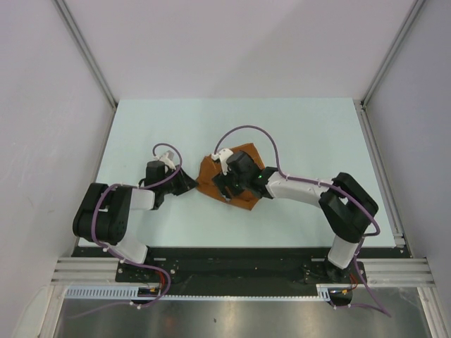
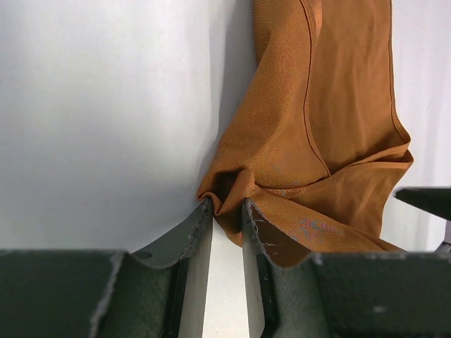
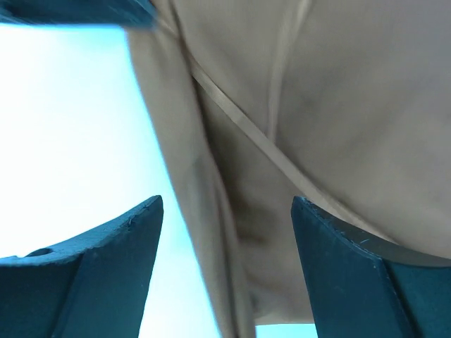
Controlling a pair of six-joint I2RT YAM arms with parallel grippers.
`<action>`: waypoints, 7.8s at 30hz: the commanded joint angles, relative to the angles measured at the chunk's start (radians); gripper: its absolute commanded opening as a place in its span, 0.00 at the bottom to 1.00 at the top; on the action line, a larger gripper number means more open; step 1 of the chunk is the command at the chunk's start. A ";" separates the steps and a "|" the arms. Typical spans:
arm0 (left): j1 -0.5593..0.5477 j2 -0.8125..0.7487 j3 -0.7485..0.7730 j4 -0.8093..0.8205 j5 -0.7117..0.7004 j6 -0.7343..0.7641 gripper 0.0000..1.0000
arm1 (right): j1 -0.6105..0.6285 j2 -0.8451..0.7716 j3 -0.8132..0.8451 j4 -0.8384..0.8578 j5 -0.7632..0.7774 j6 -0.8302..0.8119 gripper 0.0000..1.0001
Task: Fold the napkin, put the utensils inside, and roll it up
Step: Roll the napkin with the utensil
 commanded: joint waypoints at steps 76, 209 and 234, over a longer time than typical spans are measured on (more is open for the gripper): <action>-0.036 -0.426 -0.087 -0.239 -0.134 0.079 0.85 | -0.133 0.349 0.266 -0.183 -0.814 0.244 0.00; -0.029 -0.415 0.025 -0.417 -0.123 0.074 0.82 | -0.116 0.289 0.278 -0.298 -0.729 -0.072 0.00; -0.055 -0.442 -0.068 -0.311 0.002 0.071 0.76 | -0.254 0.499 0.379 -0.316 -0.993 0.115 0.00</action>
